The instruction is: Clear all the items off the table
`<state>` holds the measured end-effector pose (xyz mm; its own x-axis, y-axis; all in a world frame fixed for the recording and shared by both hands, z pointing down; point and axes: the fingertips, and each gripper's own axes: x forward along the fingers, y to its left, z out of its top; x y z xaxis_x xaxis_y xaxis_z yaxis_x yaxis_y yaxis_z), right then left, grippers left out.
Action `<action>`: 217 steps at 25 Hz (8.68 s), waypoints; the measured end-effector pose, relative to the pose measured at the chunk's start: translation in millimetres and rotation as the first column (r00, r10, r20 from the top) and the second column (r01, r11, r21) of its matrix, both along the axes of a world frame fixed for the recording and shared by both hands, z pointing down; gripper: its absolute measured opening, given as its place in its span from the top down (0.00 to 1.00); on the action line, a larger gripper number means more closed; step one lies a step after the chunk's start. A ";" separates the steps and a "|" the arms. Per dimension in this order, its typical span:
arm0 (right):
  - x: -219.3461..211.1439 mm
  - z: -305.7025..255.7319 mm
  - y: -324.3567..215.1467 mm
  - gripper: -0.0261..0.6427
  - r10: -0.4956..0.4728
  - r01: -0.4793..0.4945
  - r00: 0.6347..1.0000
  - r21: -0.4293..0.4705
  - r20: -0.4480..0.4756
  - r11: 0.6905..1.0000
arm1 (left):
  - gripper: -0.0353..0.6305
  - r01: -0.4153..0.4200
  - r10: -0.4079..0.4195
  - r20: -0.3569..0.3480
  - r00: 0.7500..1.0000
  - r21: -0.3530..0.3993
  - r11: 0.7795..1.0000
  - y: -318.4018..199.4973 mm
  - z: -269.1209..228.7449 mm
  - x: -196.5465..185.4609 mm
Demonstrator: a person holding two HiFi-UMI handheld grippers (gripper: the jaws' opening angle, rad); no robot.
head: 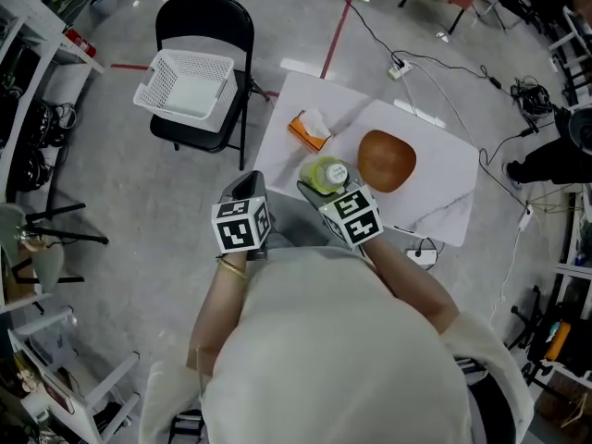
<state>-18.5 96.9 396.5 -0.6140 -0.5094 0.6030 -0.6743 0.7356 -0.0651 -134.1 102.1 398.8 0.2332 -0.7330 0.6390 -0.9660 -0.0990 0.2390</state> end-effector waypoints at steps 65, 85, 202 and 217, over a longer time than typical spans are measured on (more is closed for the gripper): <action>-314.7 15.4 -224.5 0.51 -0.366 0.367 0.930 -0.048 0.014 0.929 | 0.93 0.376 -0.376 0.012 0.927 -0.076 0.924 -163.0 20.1 -296.2; -417.0 60.3 -324.4 0.51 -0.310 0.306 0.950 -0.112 -0.022 0.945 | 0.93 0.287 -0.292 -0.013 0.956 -0.149 0.946 -263.8 67.4 -385.3; -457.8 172.3 -416.6 0.73 0.000 -0.018 0.994 -0.171 -0.105 0.985 | 0.93 0.037 -0.049 -0.022 0.999 -0.379 0.925 -339.2 167.8 -417.1; -400.5 109.9 -399.9 0.96 0.199 -0.207 0.977 -0.111 -0.077 0.972 | 0.93 -0.142 0.148 -0.009 0.989 -0.332 0.932 -350.9 124.5 -381.5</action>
